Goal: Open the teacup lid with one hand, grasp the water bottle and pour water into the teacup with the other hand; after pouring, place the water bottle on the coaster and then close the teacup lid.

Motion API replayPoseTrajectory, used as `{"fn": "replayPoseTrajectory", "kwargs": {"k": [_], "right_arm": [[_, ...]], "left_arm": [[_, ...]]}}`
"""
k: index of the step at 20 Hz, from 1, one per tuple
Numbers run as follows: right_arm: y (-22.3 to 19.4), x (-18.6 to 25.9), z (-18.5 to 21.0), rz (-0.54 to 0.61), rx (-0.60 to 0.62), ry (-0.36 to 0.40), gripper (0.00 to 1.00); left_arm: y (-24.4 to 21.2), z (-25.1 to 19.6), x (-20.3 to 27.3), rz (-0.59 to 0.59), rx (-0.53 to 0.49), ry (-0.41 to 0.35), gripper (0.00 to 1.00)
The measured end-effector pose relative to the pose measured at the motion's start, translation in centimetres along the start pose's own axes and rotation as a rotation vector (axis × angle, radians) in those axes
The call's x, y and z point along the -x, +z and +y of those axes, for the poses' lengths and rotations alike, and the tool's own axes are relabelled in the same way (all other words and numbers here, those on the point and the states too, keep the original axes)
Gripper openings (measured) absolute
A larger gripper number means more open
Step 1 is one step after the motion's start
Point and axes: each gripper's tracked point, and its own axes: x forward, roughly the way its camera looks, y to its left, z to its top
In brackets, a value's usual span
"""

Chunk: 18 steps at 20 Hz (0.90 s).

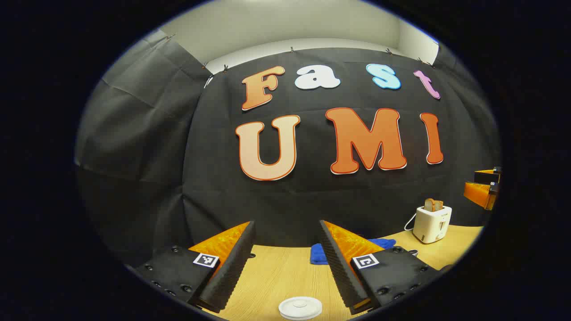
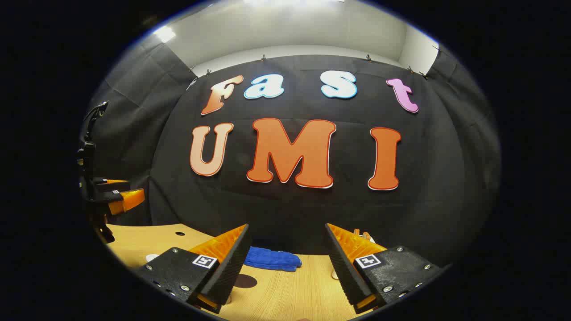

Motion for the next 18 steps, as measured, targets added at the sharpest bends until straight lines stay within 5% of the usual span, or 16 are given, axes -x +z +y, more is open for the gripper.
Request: {"fn": "replayPoseTrajectory", "kwargs": {"k": [18], "right_arm": [[-0.8, 0.1, 0.4, 0.023, -0.009, 0.01, 0.97]], "left_arm": [[-1.4, 0.9, -0.3, 0.035, 0.021, 0.048, 0.94]]}}
